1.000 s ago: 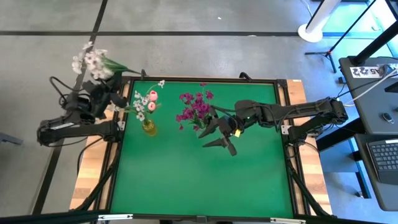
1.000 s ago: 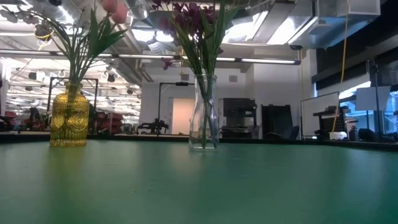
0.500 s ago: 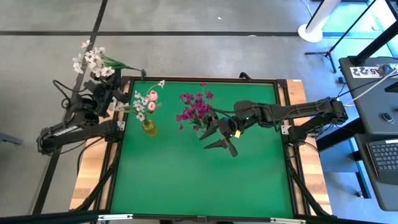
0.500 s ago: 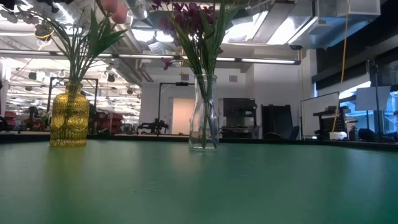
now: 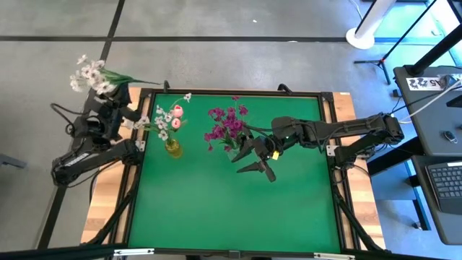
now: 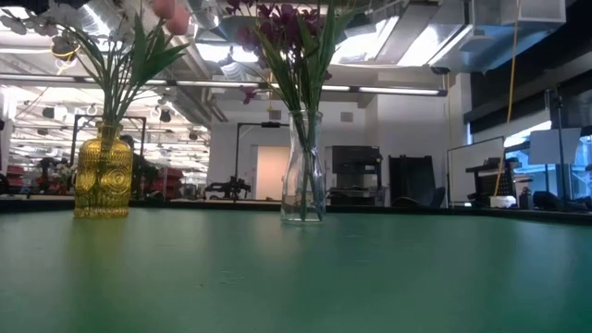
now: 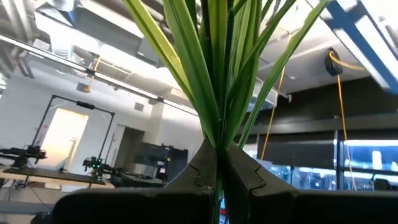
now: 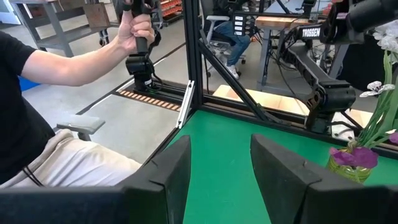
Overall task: Sort flowers into vase by color
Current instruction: Put the white flowers into the yellow vase
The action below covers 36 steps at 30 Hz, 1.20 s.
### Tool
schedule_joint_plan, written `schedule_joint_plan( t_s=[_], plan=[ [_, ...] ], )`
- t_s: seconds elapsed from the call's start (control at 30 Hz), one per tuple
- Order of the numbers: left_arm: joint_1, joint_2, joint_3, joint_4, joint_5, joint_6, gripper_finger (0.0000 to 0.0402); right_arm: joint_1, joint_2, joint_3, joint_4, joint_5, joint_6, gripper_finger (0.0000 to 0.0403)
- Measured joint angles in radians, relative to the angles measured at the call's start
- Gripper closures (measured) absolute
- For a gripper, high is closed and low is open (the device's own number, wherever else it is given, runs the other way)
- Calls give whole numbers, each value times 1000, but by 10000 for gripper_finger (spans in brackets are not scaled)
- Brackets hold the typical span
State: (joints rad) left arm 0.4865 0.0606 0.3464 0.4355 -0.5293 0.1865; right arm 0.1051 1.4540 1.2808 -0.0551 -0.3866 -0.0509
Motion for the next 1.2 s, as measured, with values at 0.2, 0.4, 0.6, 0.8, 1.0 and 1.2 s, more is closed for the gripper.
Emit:
schedule_joint_plan(
  t_s=[0.2, 0.4, 0.6, 0.8, 1.0, 1.2],
  plan=[
    [-9, -57, -2, -50, 117, -90, 400, 0, 0, 0, -3, 0, 1, 237],
    [-16, -56, 88, -181, 198, -95, 400, 0, -1, 0, -23, 3, 19, 237],
    [-16, -55, 257, -552, 282, -93, 400, 0, -1, 0, -22, 11, 20, 237],
    [-16, -55, 444, -826, 362, -203, 400, 0, -1, 0, -16, 24, 20, 237],
    [-16, -55, 560, -991, 382, -266, 400, 0, -1, 0, -14, 38, 20, 237],
    [-14, -55, 575, -1006, 539, -336, 400, 0, -16, 0, -11, 38, 20, 237]
  ],
)
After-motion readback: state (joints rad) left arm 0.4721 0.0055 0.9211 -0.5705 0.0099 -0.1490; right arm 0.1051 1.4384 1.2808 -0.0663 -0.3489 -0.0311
